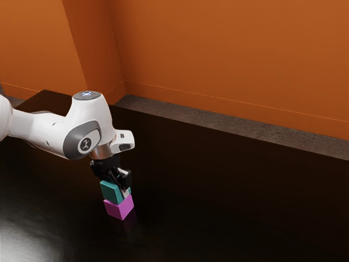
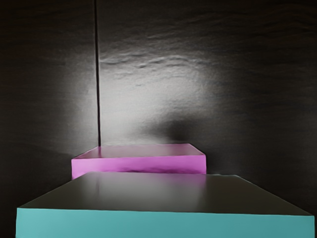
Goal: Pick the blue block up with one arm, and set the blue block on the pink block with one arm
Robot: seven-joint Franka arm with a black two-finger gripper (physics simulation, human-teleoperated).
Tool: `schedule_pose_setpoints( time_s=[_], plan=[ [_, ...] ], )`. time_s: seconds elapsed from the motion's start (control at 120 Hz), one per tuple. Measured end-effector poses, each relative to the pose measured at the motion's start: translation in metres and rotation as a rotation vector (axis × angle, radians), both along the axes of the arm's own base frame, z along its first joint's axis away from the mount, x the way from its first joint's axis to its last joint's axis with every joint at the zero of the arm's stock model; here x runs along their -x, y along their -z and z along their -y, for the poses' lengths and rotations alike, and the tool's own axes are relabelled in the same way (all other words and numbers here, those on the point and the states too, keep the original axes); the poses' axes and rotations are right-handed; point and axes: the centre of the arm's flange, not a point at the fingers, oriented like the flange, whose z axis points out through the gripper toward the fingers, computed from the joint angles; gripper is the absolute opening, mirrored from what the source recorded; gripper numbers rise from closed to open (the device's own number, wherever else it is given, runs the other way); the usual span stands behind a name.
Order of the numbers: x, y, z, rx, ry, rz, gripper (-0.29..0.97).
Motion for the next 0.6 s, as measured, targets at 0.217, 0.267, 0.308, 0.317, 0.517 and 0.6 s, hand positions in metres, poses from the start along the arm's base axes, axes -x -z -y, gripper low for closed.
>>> schedule_pose_setpoints(
  time_s=[0.217, 0.267, 0.308, 0.317, 0.517, 0.6],
  plan=[
    [0.0033, 0.0053, -0.0017, 0.003, -0.008, -0.012, 0.38],
    [0.0036, 0.0057, -0.0020, 0.003, -0.009, -0.013, 0.38],
    [0.0037, 0.0058, -0.0022, 0.003, -0.010, -0.012, 0.38],
    [0.0037, 0.0058, -0.0022, 0.003, -0.010, -0.012, 0.38],
    [0.0034, 0.0050, -0.0018, 0.005, -0.008, -0.008, 0.48],
    [0.0035, 0.0055, -0.0019, 0.006, -0.007, -0.008, 0.54]
  ],
)
